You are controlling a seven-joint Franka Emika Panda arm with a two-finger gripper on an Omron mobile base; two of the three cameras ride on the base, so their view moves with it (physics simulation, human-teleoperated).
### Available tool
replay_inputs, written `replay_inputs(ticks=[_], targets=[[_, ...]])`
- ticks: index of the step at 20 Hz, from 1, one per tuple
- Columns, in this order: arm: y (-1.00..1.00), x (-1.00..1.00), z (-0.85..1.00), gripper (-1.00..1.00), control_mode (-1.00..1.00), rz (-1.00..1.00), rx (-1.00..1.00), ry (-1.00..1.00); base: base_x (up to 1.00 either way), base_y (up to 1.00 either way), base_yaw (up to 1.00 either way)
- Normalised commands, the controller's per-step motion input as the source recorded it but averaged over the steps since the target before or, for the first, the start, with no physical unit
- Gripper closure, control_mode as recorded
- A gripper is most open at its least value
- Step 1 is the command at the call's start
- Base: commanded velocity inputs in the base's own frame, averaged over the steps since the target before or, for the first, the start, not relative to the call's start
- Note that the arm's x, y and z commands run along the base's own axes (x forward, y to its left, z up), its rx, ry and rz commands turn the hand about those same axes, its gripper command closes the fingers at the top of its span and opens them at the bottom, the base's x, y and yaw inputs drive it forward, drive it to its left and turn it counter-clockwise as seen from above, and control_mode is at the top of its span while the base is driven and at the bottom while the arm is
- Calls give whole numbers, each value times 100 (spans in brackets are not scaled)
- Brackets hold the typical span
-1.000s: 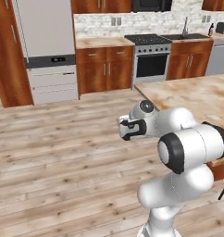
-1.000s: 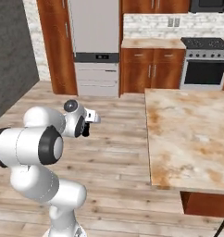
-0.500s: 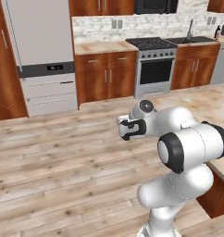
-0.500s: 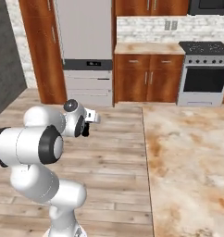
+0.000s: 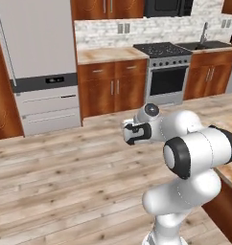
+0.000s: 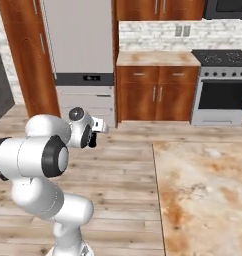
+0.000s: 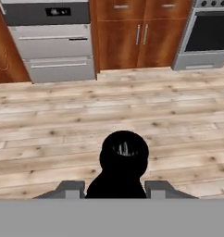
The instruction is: Place the large bottle from the dining counter next to the other large bottle outside the sink, and place the small bottle from the dining counter next to the other small bottle inside the sink.
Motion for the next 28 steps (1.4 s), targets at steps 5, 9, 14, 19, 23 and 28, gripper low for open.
replay_inputs(ticks=[5,9,14,19,23,28], targets=[[0,0,0,100,100,0,0,0,90,8,-7],[0,0,0,100,100,0,0,0,82,1,-5],[0,0,0,100,100,0,0,0,81,0,-5],[0,0,0,100,100,0,0,0,83,0,-4],[0,0,0,100,100,0,0,0,81,0,-2],[0,0,0,100,100,0,0,0,85,-6,0]])
